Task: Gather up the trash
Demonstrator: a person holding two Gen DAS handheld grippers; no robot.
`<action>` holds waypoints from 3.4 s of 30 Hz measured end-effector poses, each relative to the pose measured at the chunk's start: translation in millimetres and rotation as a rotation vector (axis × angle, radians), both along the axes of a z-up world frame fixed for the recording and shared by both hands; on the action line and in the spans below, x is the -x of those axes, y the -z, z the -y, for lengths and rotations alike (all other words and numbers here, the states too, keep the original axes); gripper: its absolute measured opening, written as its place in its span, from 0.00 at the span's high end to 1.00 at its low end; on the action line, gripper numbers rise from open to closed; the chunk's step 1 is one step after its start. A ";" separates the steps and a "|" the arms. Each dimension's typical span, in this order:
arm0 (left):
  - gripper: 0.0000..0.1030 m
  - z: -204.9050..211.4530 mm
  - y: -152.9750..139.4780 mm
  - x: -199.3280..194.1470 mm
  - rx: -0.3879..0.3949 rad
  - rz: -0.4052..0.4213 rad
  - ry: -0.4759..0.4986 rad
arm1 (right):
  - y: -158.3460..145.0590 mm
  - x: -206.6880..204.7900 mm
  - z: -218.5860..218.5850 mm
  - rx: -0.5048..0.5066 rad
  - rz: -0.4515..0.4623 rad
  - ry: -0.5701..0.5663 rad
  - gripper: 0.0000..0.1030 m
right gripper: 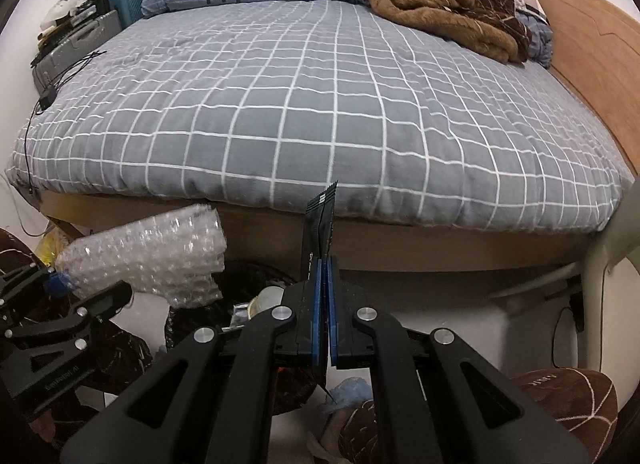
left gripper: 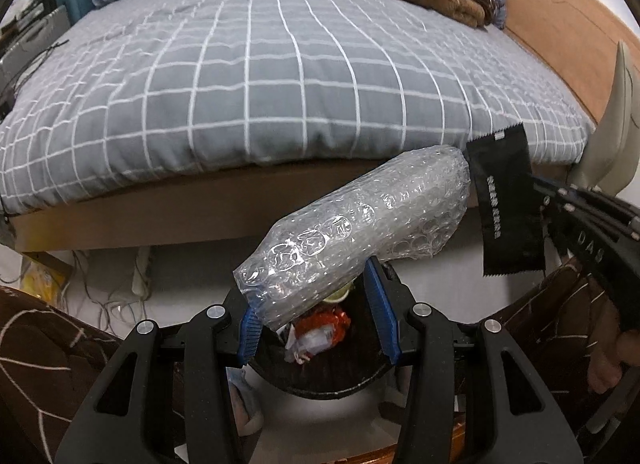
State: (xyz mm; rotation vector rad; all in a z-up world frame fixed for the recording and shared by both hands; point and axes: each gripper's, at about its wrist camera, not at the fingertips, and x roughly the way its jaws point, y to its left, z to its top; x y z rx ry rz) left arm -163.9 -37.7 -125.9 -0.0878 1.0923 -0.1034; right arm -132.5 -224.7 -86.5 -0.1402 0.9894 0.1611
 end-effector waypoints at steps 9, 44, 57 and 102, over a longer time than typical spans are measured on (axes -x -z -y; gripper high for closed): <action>0.55 16.7 22.2 -5.7 -0.022 -0.059 0.036 | 7.9 -1.2 15.9 0.004 -0.019 0.037 0.98; 0.06 -41.8 0.2 -3.2 -0.024 0.038 -0.098 | 14.9 -10.5 -44.7 -0.040 -0.048 -0.089 0.97; 0.06 -88.9 6.7 3.5 -0.035 0.011 -0.171 | 32.4 -10.2 -104.9 -0.028 -0.112 -0.177 0.97; 0.06 -44.2 -52.3 -8.4 -0.043 0.188 -0.099 | -41.4 0.3 -11.8 -0.065 0.150 0.051 0.07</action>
